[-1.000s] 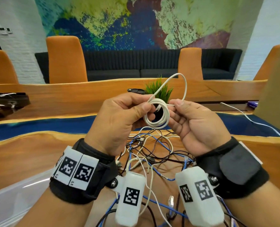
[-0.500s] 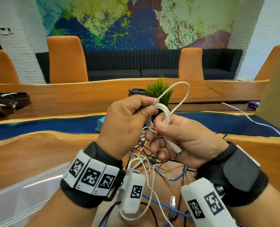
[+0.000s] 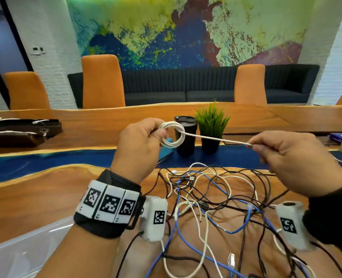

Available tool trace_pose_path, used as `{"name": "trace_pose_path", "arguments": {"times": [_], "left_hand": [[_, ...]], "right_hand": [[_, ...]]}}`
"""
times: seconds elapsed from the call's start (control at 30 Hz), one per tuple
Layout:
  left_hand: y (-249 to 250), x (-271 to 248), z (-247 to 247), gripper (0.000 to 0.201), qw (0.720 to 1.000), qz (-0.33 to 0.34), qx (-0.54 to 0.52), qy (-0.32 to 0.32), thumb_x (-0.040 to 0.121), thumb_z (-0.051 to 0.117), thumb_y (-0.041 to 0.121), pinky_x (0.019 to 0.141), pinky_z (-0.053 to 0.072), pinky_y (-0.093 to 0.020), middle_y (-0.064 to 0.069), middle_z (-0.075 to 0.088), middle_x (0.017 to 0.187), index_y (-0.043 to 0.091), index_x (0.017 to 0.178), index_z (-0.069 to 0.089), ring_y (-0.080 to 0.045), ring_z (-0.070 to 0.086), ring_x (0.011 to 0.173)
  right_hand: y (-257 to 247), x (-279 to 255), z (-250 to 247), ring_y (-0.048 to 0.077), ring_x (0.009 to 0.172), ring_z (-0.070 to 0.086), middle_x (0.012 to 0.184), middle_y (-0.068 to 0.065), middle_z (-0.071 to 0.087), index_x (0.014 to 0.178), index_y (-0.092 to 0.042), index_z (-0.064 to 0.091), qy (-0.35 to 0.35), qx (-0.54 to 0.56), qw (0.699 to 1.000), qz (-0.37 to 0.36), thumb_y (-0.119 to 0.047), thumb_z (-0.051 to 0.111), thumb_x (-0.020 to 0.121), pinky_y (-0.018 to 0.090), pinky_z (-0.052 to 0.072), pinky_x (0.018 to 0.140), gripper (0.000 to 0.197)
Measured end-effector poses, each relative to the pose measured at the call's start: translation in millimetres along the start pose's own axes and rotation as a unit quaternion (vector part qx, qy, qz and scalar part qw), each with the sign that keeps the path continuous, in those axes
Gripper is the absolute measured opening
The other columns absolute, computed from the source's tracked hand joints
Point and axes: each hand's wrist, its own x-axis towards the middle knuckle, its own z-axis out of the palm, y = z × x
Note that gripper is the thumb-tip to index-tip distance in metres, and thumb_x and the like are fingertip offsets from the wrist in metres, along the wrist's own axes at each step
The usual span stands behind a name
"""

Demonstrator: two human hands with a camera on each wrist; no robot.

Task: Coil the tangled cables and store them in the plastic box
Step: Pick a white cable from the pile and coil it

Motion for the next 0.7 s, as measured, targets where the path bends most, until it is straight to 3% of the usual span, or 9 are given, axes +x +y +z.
{"name": "trace_pose_path", "arguments": {"times": [0.07, 0.13, 0.23, 0.33, 0.43, 0.53, 0.6, 0.7], "left_hand": [[6.8, -1.8, 1.4, 0.017, 1.000, 0.005, -0.013, 0.005, 0.097, 0.057, 0.009, 0.072, 0.058, -0.043, -0.002, 0.070, 0.082, 0.018, 0.091, 0.071, -0.021, 0.065, 0.075], [15.3, -4.1, 6.9, 0.020, 0.994, -0.041, -0.103, 0.009, 0.098, 0.056, 0.006, 0.068, 0.059, -0.032, 0.000, 0.070, 0.080, 0.017, 0.091, 0.072, -0.014, 0.064, 0.069], [25.5, -7.2, 12.6, 0.018, 0.941, -0.150, -0.303, -0.029, 0.098, 0.056, 0.006, 0.061, 0.055, -0.019, -0.005, 0.072, 0.086, 0.013, 0.095, 0.073, -0.011, 0.062, 0.072], [29.5, -8.4, 17.2, 0.016, 0.903, -0.179, -0.387, -0.050, 0.096, 0.058, 0.009, 0.058, 0.053, -0.017, -0.009, 0.072, 0.092, 0.011, 0.099, 0.073, -0.012, 0.062, 0.075], [33.5, -9.4, 20.6, 0.013, 0.883, -0.189, -0.426, -0.063, 0.087, 0.064, 0.016, 0.055, 0.053, -0.016, -0.002, 0.073, 0.084, 0.013, 0.095, 0.074, -0.009, 0.064, 0.072], [36.6, -11.9, 21.1, 0.019, 0.880, -0.178, -0.433, -0.077, 0.076, 0.067, 0.024, 0.057, 0.055, -0.017, 0.000, 0.074, 0.082, 0.016, 0.089, 0.076, -0.008, 0.065, 0.072], [39.0, -14.0, 21.8, 0.020, 0.883, -0.168, -0.430, -0.081, 0.075, 0.067, 0.025, 0.059, 0.055, -0.018, -0.002, 0.074, 0.084, 0.016, 0.089, 0.077, -0.010, 0.066, 0.075], [43.6, -17.8, 26.7, 0.022, 0.888, -0.162, -0.422, -0.088, 0.076, 0.066, 0.026, 0.061, 0.056, -0.020, -0.003, 0.074, 0.083, 0.014, 0.091, 0.076, -0.012, 0.065, 0.075]], "right_hand": [[0.6, 2.1, 2.6, 0.011, 0.070, 0.054, 0.072, -0.012, 0.059, 0.094, -0.032, 0.065, 0.016, -0.058, 0.998, -0.006, -0.026, 0.053, 0.095, 0.028, 0.041, 0.061, 0.014], [2.8, 5.9, 10.0, 0.018, 0.076, 0.056, 0.077, -0.008, 0.061, 0.093, -0.032, 0.063, 0.002, -0.083, 0.996, -0.009, -0.030, 0.048, 0.094, 0.036, 0.048, 0.068, 0.015], [5.2, 7.3, 17.9, 0.018, 0.091, 0.050, 0.088, -0.010, 0.058, 0.091, -0.034, 0.067, -0.031, -0.113, 0.992, -0.047, -0.036, 0.048, 0.089, 0.044, 0.048, 0.078, 0.020], [0.6, 5.3, 19.7, 0.015, 0.090, 0.047, 0.088, -0.009, 0.053, 0.091, -0.029, 0.072, -0.008, -0.078, 0.993, -0.090, -0.035, 0.055, 0.087, 0.038, 0.045, 0.074, 0.019], [-1.0, 4.7, 21.2, 0.012, 0.076, 0.055, 0.080, -0.008, 0.061, 0.086, -0.024, 0.072, 0.056, -0.010, 0.992, -0.116, -0.023, 0.064, 0.086, 0.034, 0.050, 0.069, 0.007], [-1.2, 6.5, 22.6, 0.009, 0.071, 0.064, 0.073, -0.007, 0.067, 0.083, -0.020, 0.070, 0.102, 0.136, 0.985, -0.030, -0.014, 0.068, 0.086, 0.023, 0.052, 0.067, 0.008], [-7.9, 7.2, 23.5, 0.016, 0.069, 0.071, 0.073, 0.005, 0.071, 0.083, -0.010, 0.068, 0.101, 0.343, 0.931, 0.069, -0.003, 0.067, 0.086, 0.029, 0.059, 0.064, 0.008], [-20.7, 7.7, 26.9, 0.022, 0.072, 0.073, 0.076, 0.012, 0.073, 0.086, -0.003, 0.063, 0.075, 0.601, 0.774, 0.185, 0.001, 0.062, 0.087, 0.028, 0.060, 0.060, 0.005]]}}
